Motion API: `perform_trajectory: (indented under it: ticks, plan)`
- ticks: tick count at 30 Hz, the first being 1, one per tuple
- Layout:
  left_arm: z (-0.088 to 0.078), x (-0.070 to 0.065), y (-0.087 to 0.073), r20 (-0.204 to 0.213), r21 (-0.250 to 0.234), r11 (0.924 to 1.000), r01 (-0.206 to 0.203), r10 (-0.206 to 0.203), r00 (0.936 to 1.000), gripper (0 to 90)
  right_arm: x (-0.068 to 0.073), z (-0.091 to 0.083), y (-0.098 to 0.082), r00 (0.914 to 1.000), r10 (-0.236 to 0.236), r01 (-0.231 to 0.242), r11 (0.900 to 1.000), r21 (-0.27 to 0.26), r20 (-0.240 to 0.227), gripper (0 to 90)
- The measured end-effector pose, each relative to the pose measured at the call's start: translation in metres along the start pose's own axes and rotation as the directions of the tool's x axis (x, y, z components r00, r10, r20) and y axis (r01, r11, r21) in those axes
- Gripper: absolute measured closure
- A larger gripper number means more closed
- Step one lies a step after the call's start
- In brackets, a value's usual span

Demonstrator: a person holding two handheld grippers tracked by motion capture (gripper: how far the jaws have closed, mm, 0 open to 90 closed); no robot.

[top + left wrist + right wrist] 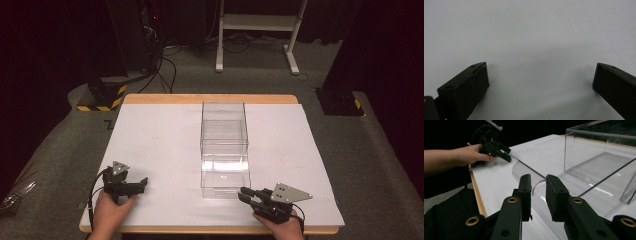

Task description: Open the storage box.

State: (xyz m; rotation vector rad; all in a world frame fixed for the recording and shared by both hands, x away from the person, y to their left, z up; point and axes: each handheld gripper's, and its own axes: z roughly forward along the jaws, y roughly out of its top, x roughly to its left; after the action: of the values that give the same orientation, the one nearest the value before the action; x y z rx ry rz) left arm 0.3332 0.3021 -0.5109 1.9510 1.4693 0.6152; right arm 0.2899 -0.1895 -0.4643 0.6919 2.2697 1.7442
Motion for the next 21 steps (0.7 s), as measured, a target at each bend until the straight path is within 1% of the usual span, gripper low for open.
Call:
perform_trajectory:
  ticks: [5, 9, 11, 15, 18, 19, 21]
  plan:
    - [0.0, 0.0, 0.0, -0.001, 0.0, 1.0, -0.004, 0.004, 1.0, 0.5, -0.002, -0.005, 0.008, 0.9998, -0.008, 0.009, 0.999, -0.044, 0.019, 73.4]
    - [0.0, 0.0, 0.0, -0.001, -0.001, 1.0, -0.004, 0.004, 1.0, 0.5, -0.007, -0.009, 0.013, 0.9985, -0.007, 0.011, 0.997, -0.077, 0.054, 71.1]
    - [0.0, 0.0, 0.0, -0.001, -0.001, 1.0, -0.005, 0.005, 1.0, 0.5, -0.01, -0.011, 0.014, 0.9963, -0.009, 0.016, 0.996, -0.085, 0.085, 69.9]
    - [0.0, 0.0, 0.0, -0.002, -0.002, 1.0, -0.006, 0.006, 1.0, 0.6, -0.018, -0.017, 0.014, 0.9879, -0.005, 0.02, 0.995, -0.094, 0.155, 67.8]
    - [0.0, 0.0, 0.0, -0.002, -0.002, 1.0, -0.006, 0.006, 1.0, 0.6, -0.025, -0.021, 0.013, 0.978, -0.012, 0.031, 0.996, -0.088, 0.208, 66.8]
    - [0.0, 0.0, 0.0, -0.003, -0.004, 1.0, -0.005, 0.005, 1.0, 0.6, -0.028, -0.022, 0.012, 0.9734, -0.016, 0.036, 0.996, -0.085, 0.228, 66.6]
    - [0.0, 0.0, 0.0, -0.003, -0.004, 1.0, -0.005, 0.005, 1.0, 0.6, -0.034, -0.026, 0.009, 0.9661, -0.005, 0.027, 0.996, -0.083, 0.258, 66.1]
